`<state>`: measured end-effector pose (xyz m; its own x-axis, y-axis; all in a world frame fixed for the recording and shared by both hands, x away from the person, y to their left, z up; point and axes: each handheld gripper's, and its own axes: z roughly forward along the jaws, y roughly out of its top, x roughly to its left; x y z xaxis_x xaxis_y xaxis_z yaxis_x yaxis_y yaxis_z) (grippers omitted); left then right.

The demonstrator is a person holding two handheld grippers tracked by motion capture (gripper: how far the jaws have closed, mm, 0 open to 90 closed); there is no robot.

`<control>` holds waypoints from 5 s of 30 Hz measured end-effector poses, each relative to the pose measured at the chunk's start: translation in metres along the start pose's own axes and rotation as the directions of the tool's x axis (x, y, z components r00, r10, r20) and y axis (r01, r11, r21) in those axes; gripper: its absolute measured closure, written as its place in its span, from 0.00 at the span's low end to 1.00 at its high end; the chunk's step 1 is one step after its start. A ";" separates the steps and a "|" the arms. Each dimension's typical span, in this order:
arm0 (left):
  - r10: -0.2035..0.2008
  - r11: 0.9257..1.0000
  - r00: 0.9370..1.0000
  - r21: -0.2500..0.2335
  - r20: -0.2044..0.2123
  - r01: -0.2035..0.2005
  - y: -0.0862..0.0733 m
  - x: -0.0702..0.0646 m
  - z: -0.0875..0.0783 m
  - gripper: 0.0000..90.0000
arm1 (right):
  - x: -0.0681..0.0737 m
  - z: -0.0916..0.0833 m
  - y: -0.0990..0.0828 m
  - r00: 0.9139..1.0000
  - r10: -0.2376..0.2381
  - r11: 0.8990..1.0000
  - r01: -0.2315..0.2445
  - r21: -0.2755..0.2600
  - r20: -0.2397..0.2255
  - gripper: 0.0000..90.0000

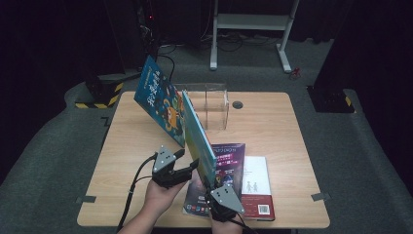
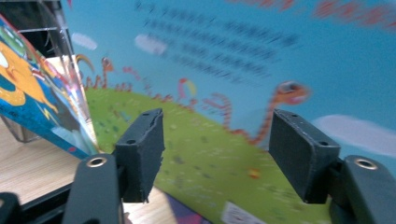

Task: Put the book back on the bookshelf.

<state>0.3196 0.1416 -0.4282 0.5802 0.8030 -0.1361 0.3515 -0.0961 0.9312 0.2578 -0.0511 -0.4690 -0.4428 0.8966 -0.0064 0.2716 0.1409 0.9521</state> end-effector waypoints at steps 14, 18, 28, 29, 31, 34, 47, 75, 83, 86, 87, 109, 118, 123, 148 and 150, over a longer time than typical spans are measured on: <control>0.047 0.997 0.996 -0.064 0.071 -0.042 0.014 -0.040 -0.030 0.27 | 0.001 0.001 -0.001 1.000 0.008 1.000 -0.008 -0.006 0.008 0.89; 0.057 0.995 0.995 -0.089 0.088 -0.049 0.017 -0.052 -0.034 0.24 | 0.001 0.001 -0.001 1.000 0.011 1.000 -0.011 -0.006 0.010 0.89; 0.064 0.993 0.996 -0.105 0.069 -0.056 0.027 -0.066 -0.030 0.24 | 0.003 0.001 -0.002 1.000 0.009 1.000 -0.009 -0.013 0.009 0.88; 0.067 0.993 0.996 -0.105 0.064 -0.060 0.029 -0.068 -0.030 0.24 | 0.003 0.001 -0.002 1.000 0.009 1.000 -0.009 -0.014 0.010 0.88; 0.068 0.993 0.996 -0.105 0.049 -0.063 0.031 -0.072 -0.028 0.24 | 0.003 0.000 -0.002 1.000 0.003 1.000 -0.003 -0.012 0.010 0.88; 0.064 0.992 0.998 -0.106 0.016 -0.062 0.035 -0.078 -0.026 0.23 | 0.004 0.001 -0.002 1.000 0.005 1.000 -0.005 -0.016 0.013 0.89; 0.054 0.995 0.998 -0.087 -0.020 -0.056 0.034 -0.079 -0.021 0.35 | 0.006 0.000 -0.004 1.000 -0.001 1.000 0.001 -0.021 0.006 0.88; 0.069 0.986 0.997 -0.151 -0.038 -0.074 0.023 -0.079 -0.038 0.63 | 0.010 -0.002 -0.005 0.996 -0.005 1.000 0.003 -0.025 -0.084 0.73; 0.082 0.979 0.994 -0.179 -0.077 -0.095 0.016 -0.078 -0.047 0.69 | 0.017 0.000 -0.005 0.992 -0.013 1.000 0.010 -0.022 -0.123 0.68; 0.094 0.978 0.992 -0.180 -0.087 -0.109 0.015 -0.078 -0.049 0.72 | 0.018 0.000 -0.005 0.990 -0.019 1.000 0.016 -0.021 -0.140 0.67; 0.096 0.977 0.991 -0.184 -0.093 -0.112 0.015 -0.078 -0.050 0.72 | 0.019 0.000 -0.006 0.989 -0.020 1.000 0.017 -0.020 -0.144 0.67; 0.061 0.971 0.966 -0.210 -0.250 -0.116 -0.008 -0.040 -0.075 0.87 | 0.021 -0.014 -0.007 0.974 -0.057 0.998 0.052 -0.029 -0.219 0.64; 0.044 0.970 0.963 -0.218 -0.266 -0.105 -0.010 -0.028 -0.081 0.89 | -0.005 -0.027 -0.006 0.985 -0.052 0.998 0.048 -0.029 -0.166 0.63; 0.041 0.969 0.964 -0.223 -0.263 -0.102 -0.010 -0.025 -0.082 0.89 | -0.024 -0.029 -0.004 0.992 -0.054 0.998 0.052 -0.026 -0.112 0.63; 0.029 0.990 0.979 -0.130 -0.204 -0.056 -0.017 -0.010 -0.053 0.81 | -0.073 -0.036 -0.014 1.000 0.015 1.000 -0.015 0.001 0.006 0.58; 0.037 0.992 0.978 -0.112 -0.204 -0.061 -0.018 -0.008 -0.047 0.81 | -0.074 -0.036 -0.015 1.000 0.023 1.000 -0.023 0.002 0.006 0.58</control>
<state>0.2738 0.1646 -0.4279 0.4304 0.9022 -0.0295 0.2306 -0.0782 0.9699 0.2554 -0.1346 -0.4716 -0.4313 0.9021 0.0135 0.2834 0.1212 0.9513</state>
